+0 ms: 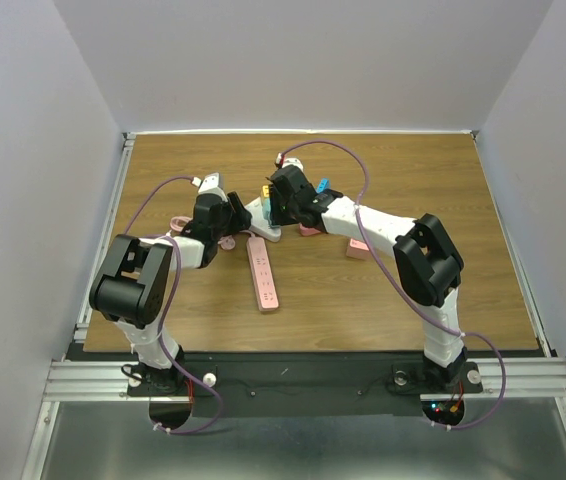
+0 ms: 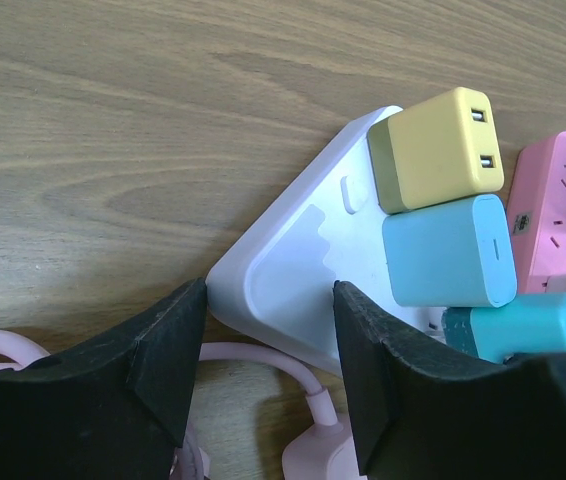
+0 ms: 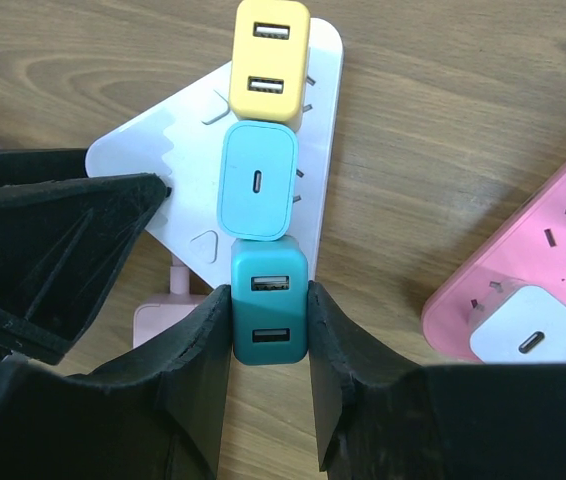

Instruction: Insert the plug

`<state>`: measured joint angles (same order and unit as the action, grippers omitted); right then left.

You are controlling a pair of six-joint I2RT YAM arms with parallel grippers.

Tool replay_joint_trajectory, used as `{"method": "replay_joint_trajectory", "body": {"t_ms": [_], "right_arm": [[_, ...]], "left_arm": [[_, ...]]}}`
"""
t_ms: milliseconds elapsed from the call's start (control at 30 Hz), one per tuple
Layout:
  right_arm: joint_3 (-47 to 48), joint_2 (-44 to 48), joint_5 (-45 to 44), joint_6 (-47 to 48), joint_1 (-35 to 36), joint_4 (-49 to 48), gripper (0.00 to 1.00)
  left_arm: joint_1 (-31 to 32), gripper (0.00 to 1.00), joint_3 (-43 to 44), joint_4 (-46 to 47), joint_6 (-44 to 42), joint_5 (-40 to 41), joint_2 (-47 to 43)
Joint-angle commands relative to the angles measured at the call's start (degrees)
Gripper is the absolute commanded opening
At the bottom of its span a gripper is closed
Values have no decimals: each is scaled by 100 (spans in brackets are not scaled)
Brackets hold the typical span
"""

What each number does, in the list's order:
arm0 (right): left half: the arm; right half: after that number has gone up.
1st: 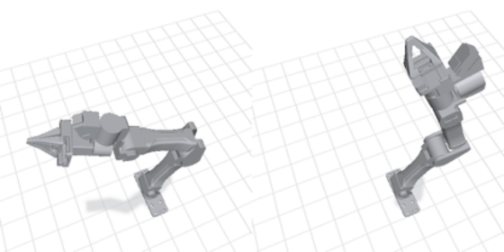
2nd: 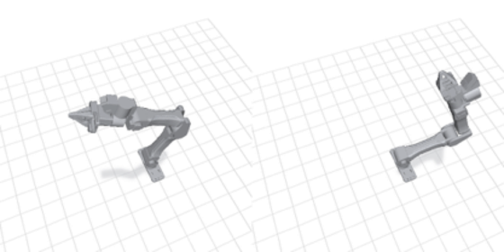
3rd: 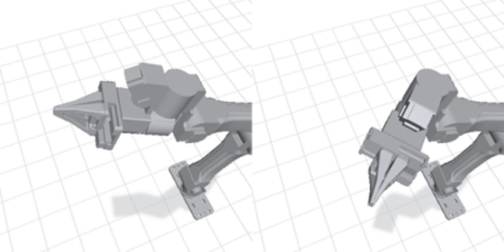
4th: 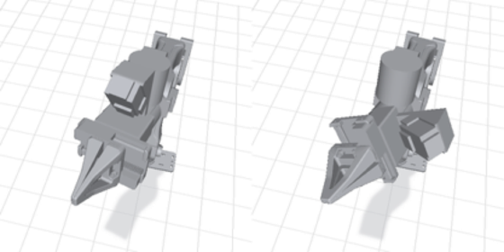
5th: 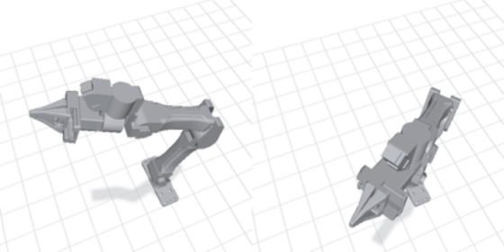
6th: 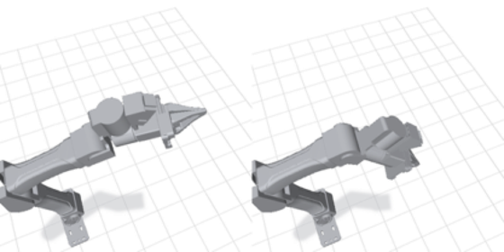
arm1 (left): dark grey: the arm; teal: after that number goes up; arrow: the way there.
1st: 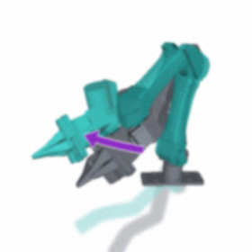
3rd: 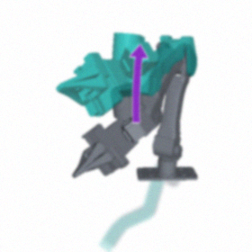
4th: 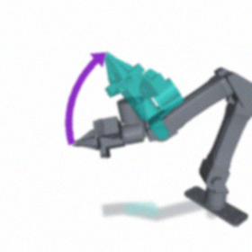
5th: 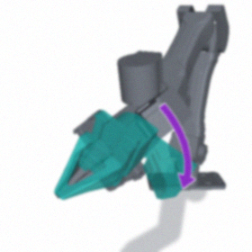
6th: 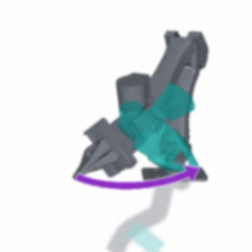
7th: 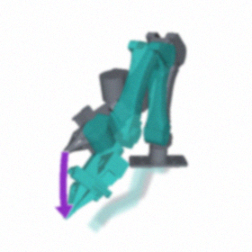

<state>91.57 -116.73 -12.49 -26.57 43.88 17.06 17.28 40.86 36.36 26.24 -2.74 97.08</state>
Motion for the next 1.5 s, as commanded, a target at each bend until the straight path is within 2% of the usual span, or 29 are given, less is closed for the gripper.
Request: {"method": "replay_joint_trajectory", "body": {"t_ms": [0,967,1467], "right_arm": [[230,106,18,-15,103,-256,1],[54,-113,-149,-59,121,-265,0],[-473,-306,-236,11,121,-256,0]], "left_arm": [[153,62,-105,-129,136,-235,-215],[197,60,-166,-85,153,-227,-233],[206,59,-201,-50,153,-253,-207]]}}
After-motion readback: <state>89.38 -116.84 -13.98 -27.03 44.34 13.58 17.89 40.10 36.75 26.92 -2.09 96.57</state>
